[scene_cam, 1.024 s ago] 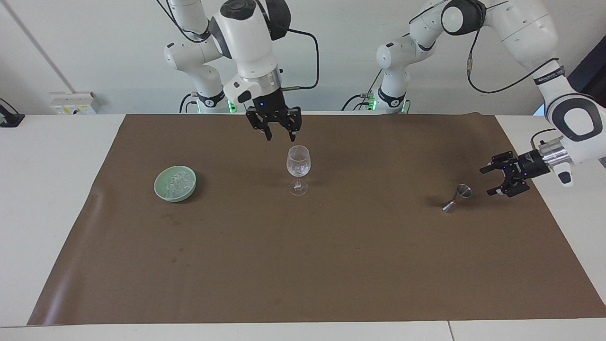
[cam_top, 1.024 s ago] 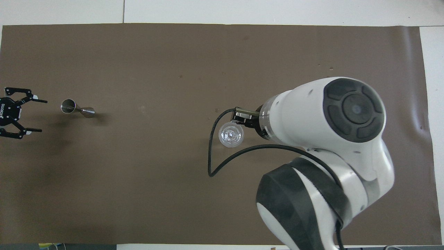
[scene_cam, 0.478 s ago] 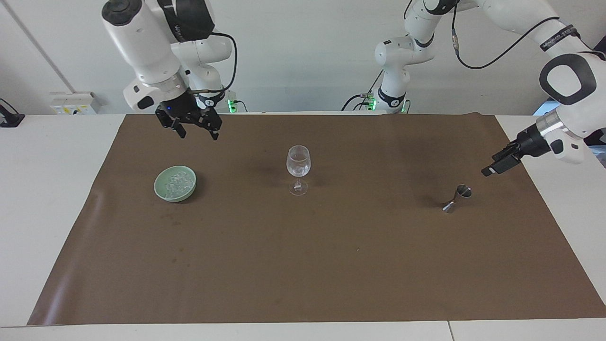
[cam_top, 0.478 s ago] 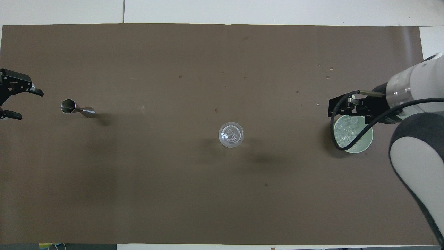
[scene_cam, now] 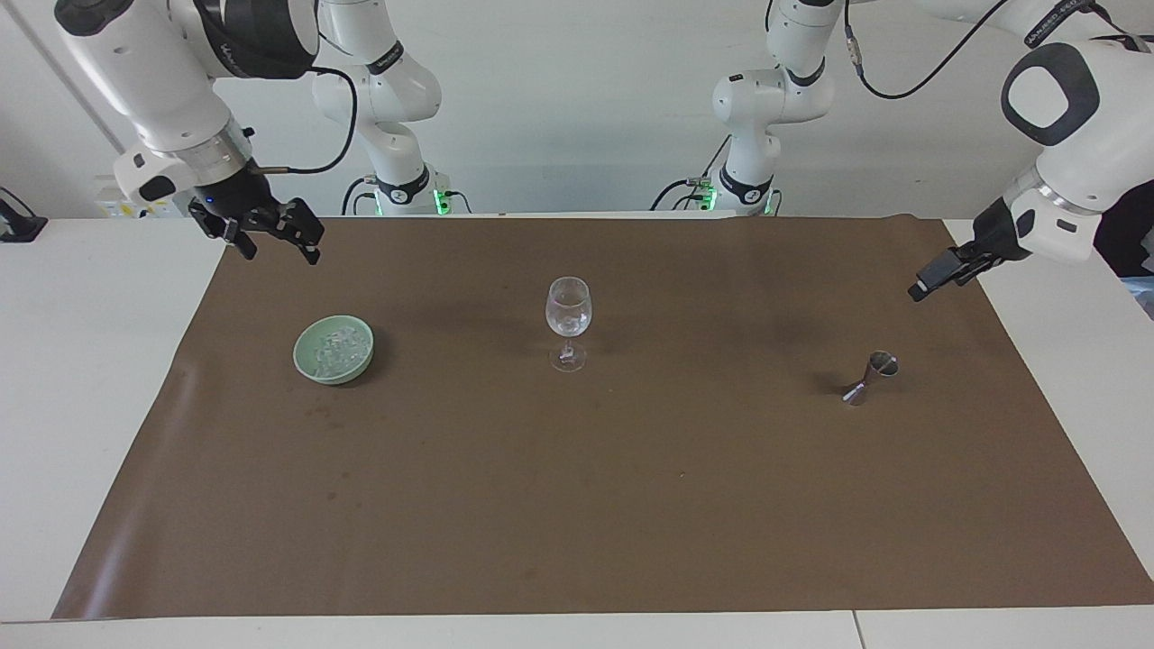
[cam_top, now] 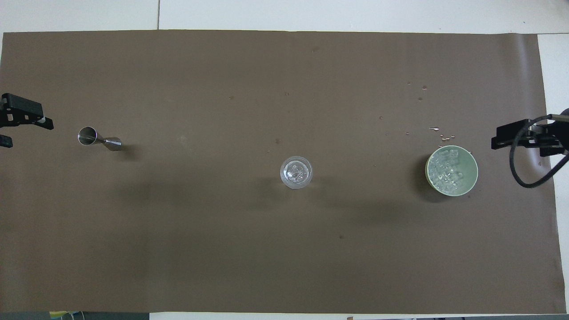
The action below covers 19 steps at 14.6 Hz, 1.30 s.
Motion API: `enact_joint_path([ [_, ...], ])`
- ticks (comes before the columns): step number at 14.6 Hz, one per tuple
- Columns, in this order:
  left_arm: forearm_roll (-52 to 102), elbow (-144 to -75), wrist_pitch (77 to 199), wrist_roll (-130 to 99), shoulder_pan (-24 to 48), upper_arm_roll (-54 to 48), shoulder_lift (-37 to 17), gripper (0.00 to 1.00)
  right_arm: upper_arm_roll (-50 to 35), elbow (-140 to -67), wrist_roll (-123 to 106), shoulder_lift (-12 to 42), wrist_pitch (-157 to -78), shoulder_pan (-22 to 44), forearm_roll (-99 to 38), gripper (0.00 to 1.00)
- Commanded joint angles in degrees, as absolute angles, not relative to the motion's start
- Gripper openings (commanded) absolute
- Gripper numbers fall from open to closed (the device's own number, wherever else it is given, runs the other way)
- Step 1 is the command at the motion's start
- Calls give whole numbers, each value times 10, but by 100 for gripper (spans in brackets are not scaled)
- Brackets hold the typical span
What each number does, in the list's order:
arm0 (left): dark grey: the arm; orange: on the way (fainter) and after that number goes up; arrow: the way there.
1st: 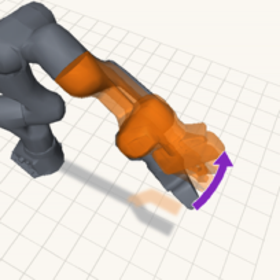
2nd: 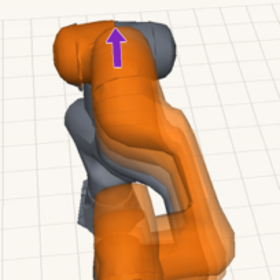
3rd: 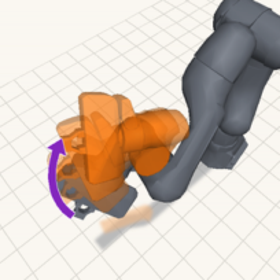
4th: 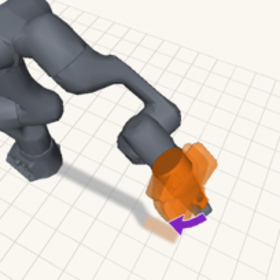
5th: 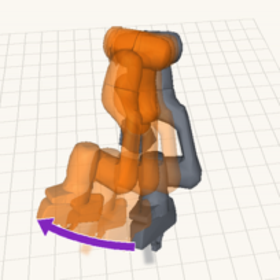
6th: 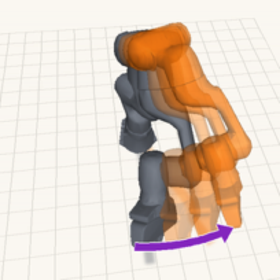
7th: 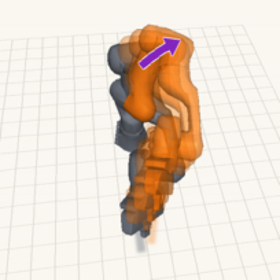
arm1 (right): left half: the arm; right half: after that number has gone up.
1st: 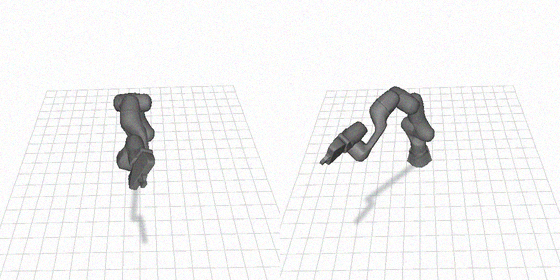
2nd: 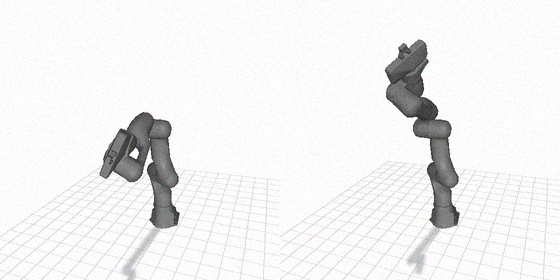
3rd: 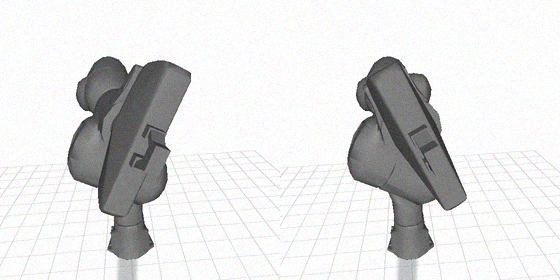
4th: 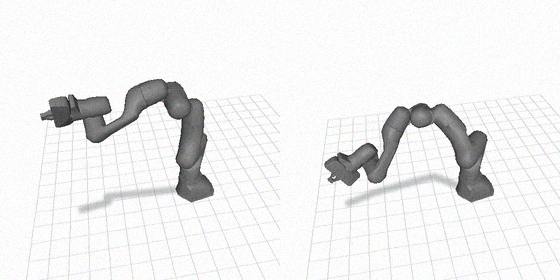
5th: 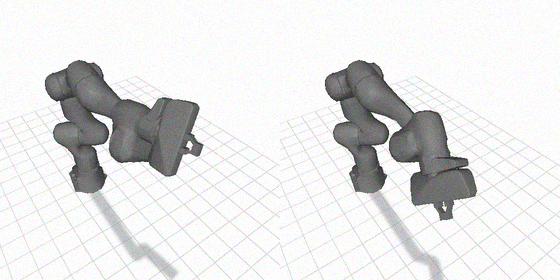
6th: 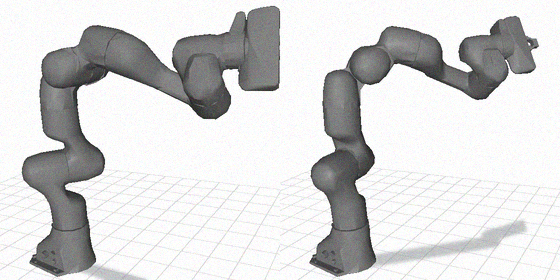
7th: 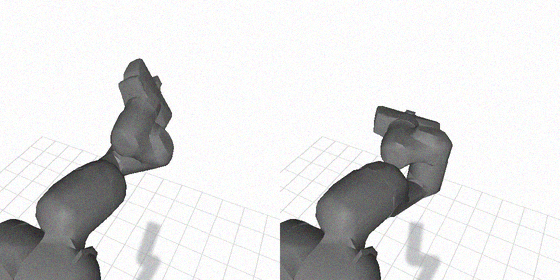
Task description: Pour wine and add ice with both arms
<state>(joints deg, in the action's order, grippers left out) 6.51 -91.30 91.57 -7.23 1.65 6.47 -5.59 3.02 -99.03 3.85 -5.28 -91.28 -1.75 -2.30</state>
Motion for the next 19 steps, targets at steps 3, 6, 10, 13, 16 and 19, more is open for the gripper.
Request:
enact_joint_path([
  [3,39,-920,915,-18,-1,4,-19,100,41,-887,-38,-17,-825,-32,0,100],
  [6,6,-918,899,-19,-18,-34,-2,100,48,-903,-76,-26,-833,-33,0,100],
  [10,6,-906,866,-21,-9,-40,11,100,30,-901,-29,-27,-827,-33,2,100],
  [13,7,-928,838,-19,-8,-41,39,100,35,-891,-33,-26,-828,-34,-8,100],
  [16,7,-935,859,-1,-5,-37,40,100,33,-891,-33,-28,-824,-34,-8,100],
  [19,6,-902,846,13,-11,-36,26,100,31,-890,-33,-28,-824,-33,-7,100],
])
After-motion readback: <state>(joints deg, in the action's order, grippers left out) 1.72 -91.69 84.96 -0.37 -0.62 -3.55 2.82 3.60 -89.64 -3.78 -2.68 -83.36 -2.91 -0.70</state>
